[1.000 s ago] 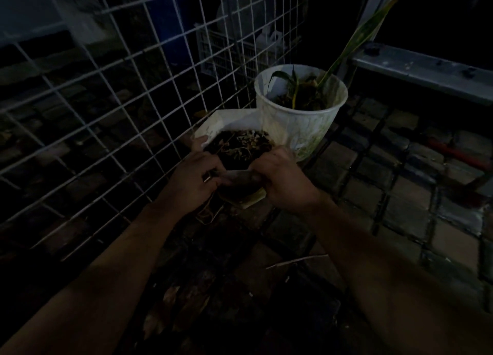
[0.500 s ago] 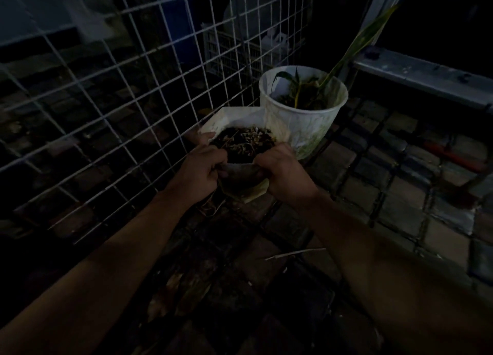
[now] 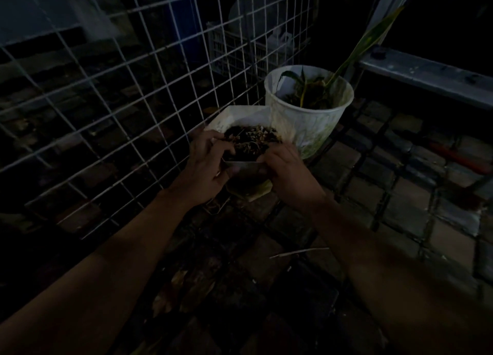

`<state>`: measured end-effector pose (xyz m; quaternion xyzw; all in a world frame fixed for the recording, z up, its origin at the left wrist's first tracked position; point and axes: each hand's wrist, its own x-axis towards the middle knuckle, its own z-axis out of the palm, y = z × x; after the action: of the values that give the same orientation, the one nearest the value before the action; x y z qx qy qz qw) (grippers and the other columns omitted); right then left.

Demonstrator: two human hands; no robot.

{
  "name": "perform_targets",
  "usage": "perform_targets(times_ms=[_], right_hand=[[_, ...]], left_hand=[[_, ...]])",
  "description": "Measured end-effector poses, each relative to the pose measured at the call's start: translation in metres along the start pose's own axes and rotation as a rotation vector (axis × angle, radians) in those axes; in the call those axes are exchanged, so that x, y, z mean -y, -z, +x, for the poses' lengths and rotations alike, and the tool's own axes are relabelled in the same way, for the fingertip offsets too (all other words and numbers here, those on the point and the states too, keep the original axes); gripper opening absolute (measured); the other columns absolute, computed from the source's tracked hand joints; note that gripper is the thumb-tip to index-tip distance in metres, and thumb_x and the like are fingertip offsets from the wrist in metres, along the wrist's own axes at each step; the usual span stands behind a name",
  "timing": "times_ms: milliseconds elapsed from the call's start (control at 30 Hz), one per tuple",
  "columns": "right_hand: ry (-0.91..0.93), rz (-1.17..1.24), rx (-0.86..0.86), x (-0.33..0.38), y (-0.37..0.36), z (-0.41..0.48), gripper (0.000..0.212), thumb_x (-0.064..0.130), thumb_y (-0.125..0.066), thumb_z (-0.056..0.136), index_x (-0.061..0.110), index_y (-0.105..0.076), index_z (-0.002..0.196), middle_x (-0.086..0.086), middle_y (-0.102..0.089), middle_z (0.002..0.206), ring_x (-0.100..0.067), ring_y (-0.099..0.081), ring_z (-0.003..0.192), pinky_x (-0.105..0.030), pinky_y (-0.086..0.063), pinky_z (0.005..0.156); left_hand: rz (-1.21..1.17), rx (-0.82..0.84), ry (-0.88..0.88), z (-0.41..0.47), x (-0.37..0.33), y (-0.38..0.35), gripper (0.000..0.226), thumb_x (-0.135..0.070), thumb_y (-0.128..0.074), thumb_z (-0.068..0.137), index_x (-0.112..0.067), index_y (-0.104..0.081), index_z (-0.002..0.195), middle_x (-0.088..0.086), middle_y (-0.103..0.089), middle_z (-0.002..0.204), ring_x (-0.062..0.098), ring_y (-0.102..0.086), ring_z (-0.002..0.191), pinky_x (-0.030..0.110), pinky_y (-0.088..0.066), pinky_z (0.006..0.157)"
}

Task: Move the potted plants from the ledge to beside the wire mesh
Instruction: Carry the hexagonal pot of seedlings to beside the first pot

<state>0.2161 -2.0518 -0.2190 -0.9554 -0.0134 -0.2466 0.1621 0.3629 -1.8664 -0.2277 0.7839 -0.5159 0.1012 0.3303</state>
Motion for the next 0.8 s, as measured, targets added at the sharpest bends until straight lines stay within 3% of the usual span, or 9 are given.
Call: perform_targets(times_ms=[67,133,267,333,400,533,633,700,800], right_hand=[[-0.024,0.068,-0.066,0.002,-0.003,-0.005,0.017,-0.001,-0.064,0.093,-0.004,-0.066,0.109,-0.022,-0.063,0.112,-0.045,-0.049,0.129,-0.05,-0.022,0.121],[-0.089,0.136,-0.151,0.007,-0.009,-0.01,0.017,0.003,-0.064,0.095,-0.003,-0.068,0.11,-0.022,-0.06,0.117,-0.046,-0.045,0.133,-0.055,-0.032,0.117],[-0.344,0.335,-0.367,0.027,-0.02,-0.009,0.012,0.004,-0.064,0.095,-0.002,-0.073,0.101,-0.021,-0.056,0.123,-0.036,-0.04,0.14,-0.03,-0.034,0.115],[-0.37,0.355,-0.433,0.031,-0.025,-0.006,0.011,0.004,-0.064,0.095,-0.003,-0.072,0.098,-0.019,-0.057,0.118,-0.031,-0.042,0.137,-0.027,-0.033,0.116],[-0.339,0.345,-0.454,0.031,-0.027,-0.003,0.015,0.01,-0.061,0.097,-0.002,-0.07,0.099,-0.014,-0.055,0.113,-0.029,-0.046,0.128,-0.038,-0.037,0.114],[-0.432,0.296,-0.31,0.039,-0.01,0.006,0.014,0.009,-0.058,0.095,0.01,-0.072,0.099,-0.017,-0.054,0.117,-0.035,-0.051,0.115,-0.031,-0.042,0.1],[-0.599,0.207,-0.079,0.06,0.029,0.024,0.029,0.003,-0.067,0.084,0.026,-0.071,0.102,-0.007,-0.045,0.132,-0.036,-0.043,0.123,-0.048,-0.041,0.104],[-0.545,0.193,0.009,0.077,0.069,0.048,0.03,0.01,-0.069,0.085,0.028,-0.068,0.109,-0.007,-0.043,0.137,-0.038,-0.039,0.127,-0.052,-0.039,0.105],[-0.396,0.258,0.164,0.11,0.141,0.095,0.034,0.016,-0.071,0.089,0.02,-0.066,0.122,-0.015,-0.048,0.14,-0.043,-0.041,0.129,-0.049,-0.041,0.104]], left_hand=[[-0.005,-0.114,-0.002,-0.007,0.0,0.0,0.025,-0.044,-0.059,0.093,-0.027,-0.053,0.11,0.003,-0.036,0.132,0.03,-0.036,0.127,0.027,-0.033,0.106],[-0.045,-0.203,-0.016,-0.015,-0.002,-0.002,0.018,-0.035,-0.063,0.093,-0.024,-0.059,0.106,0.005,-0.041,0.128,0.033,-0.042,0.122,0.015,-0.028,0.109],[-0.154,-0.293,0.064,-0.02,-0.014,-0.015,0.015,-0.007,-0.074,0.088,0.003,-0.069,0.098,0.029,-0.051,0.12,0.042,-0.056,0.117,0.044,-0.049,0.102],[-0.197,-0.302,0.082,-0.021,-0.015,-0.019,0.016,-0.007,-0.071,0.09,0.006,-0.067,0.098,0.03,-0.048,0.12,0.039,-0.057,0.115,0.039,-0.051,0.1],[-0.218,-0.305,0.05,-0.022,-0.013,-0.018,0.017,-0.013,-0.066,0.093,0.004,-0.066,0.099,0.029,-0.047,0.12,0.03,-0.055,0.117,0.035,-0.049,0.101],[-0.205,-0.213,0.11,-0.019,-0.016,-0.007,0.021,-0.006,-0.072,0.092,0.005,-0.065,0.108,0.03,-0.044,0.128,0.026,-0.047,0.126,0.036,-0.047,0.107],[-0.279,-0.192,0.334,-0.016,-0.046,0.031,0.048,-0.016,-0.074,0.092,-0.005,-0.054,0.134,0.015,-0.029,0.147,-0.001,-0.034,0.135,0.013,-0.035,0.11],[-0.257,-0.197,0.411,-0.005,-0.071,0.073,0.059,-0.023,-0.077,0.09,-0.005,-0.049,0.139,0.015,-0.032,0.148,-0.011,-0.028,0.132,0.01,-0.035,0.104],[-0.21,-0.145,0.488,0.012,-0.107,0.16,0.06,-0.033,-0.07,0.089,-0.01,-0.048,0.14,0.021,-0.042,0.145,0.01,-0.03,0.136,0.026,-0.036,0.106]])
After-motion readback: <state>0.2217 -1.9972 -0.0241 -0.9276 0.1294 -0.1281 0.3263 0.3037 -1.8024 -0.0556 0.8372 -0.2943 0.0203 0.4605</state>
